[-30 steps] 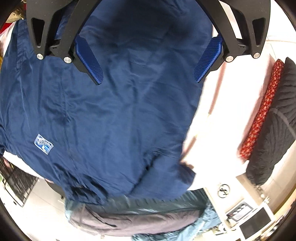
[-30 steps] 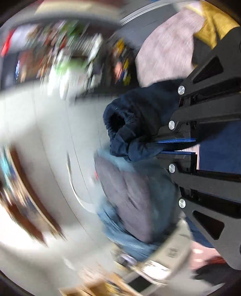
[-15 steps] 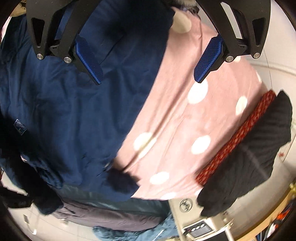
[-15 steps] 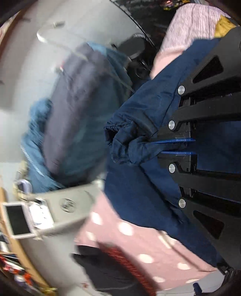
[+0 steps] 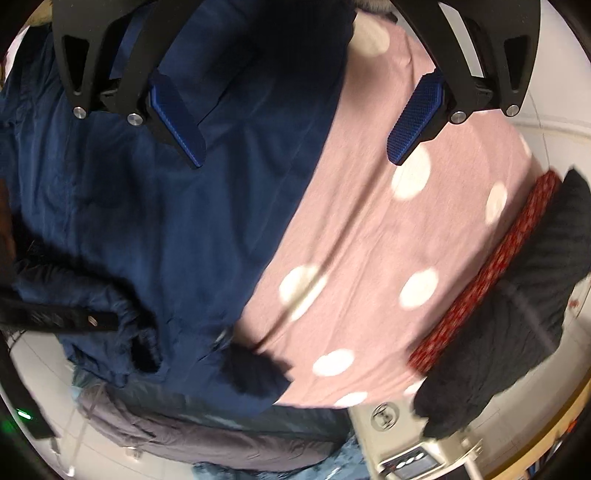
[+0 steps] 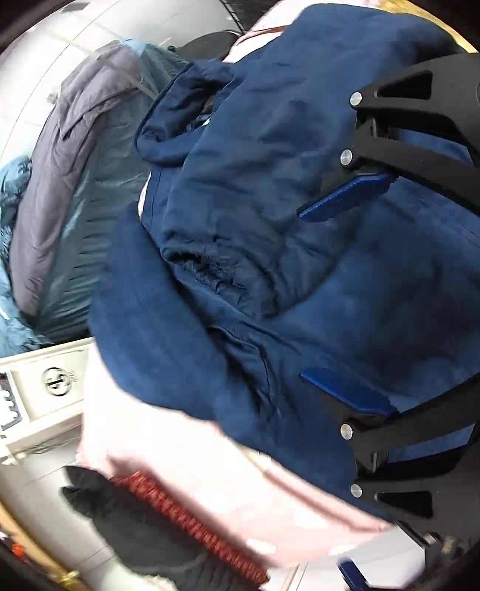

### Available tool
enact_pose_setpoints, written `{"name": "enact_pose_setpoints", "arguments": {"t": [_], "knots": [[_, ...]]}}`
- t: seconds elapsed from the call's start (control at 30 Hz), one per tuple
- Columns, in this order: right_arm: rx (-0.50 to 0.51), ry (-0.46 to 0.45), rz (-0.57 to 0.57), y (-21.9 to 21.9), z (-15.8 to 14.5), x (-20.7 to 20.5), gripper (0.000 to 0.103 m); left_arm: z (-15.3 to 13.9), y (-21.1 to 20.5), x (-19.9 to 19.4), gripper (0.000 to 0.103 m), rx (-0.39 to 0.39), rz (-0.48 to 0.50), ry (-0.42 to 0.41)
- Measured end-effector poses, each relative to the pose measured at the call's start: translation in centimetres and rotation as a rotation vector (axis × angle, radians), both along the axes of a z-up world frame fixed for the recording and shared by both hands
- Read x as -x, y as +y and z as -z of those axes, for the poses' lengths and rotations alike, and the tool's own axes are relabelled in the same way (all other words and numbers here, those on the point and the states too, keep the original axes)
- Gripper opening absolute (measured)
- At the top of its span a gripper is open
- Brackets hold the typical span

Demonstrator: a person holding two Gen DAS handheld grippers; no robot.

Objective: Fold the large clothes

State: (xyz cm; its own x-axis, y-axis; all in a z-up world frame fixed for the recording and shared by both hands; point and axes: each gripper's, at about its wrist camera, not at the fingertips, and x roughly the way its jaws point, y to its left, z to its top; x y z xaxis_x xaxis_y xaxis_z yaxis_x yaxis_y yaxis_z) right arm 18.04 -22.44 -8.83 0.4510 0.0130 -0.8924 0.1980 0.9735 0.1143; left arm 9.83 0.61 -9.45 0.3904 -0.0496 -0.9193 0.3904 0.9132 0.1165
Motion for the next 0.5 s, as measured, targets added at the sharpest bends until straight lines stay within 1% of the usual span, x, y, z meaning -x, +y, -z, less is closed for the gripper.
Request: {"name": "enact_pose_setpoints", "arguments": {"t": [0.03,0.1,0.17,0.2,0.23,0.3,0.33,0.37,0.4,0.43,0.5], "knots": [[-0.006,-0.034,0.033,-1.3,-0.9,1.5,0.081,-0.2,-0.8,-0.3,0.097,0.005,0.021,-0.007],[0.004,-0.059,0.111,-4.1,-2.0,3.3,0.081,-0.9,-3.4,-1.3,0.097,0.020,0.084,-0.024],[0.026,-0.046,0.254,-8.8,-2.4,5.7,0.081,-1.6,-6.2,-2.3,0.097,0.042,0.147,-0.036],[0.030,-0.037,0.307,-10.7,-2.4,6.3,0.081,-2.0,-8.0,-2.8,0.097,0.057,0.186,-0.045],[0.025,-0.029,0.402,-13.6,-2.5,7.9,0.081,-2.3,-9.4,-3.3,0.097,0.069,0.215,-0.051],[-0.010,-0.026,0.539,-17.7,-2.2,10.2,0.081,-2.8,-12.9,-4.2,0.097,0.089,0.284,-0.051],[-0.020,-0.022,0.577,-18.8,-2.0,10.8,0.081,-3.0,-15.1,-4.7,0.097,0.099,0.324,-0.047],[-0.030,0.004,0.627,-20.4,-1.5,11.9,0.081,-3.0,-17.0,-4.9,0.097,0.106,0.355,-0.048],[-0.033,0.031,0.643,-21.2,-0.9,12.4,0.081,-3.0,-19.4,-5.3,0.097,0.113,0.394,-0.048],[-0.036,0.059,0.646,-21.7,-0.2,12.7,0.081,-2.7,-20.8,-5.5,0.097,0.114,0.416,-0.042],[-0.043,0.115,0.607,-21.8,1.6,13.1,0.081,-1.7,-23.9,-5.7,0.097,0.101,0.450,-0.024]]}}
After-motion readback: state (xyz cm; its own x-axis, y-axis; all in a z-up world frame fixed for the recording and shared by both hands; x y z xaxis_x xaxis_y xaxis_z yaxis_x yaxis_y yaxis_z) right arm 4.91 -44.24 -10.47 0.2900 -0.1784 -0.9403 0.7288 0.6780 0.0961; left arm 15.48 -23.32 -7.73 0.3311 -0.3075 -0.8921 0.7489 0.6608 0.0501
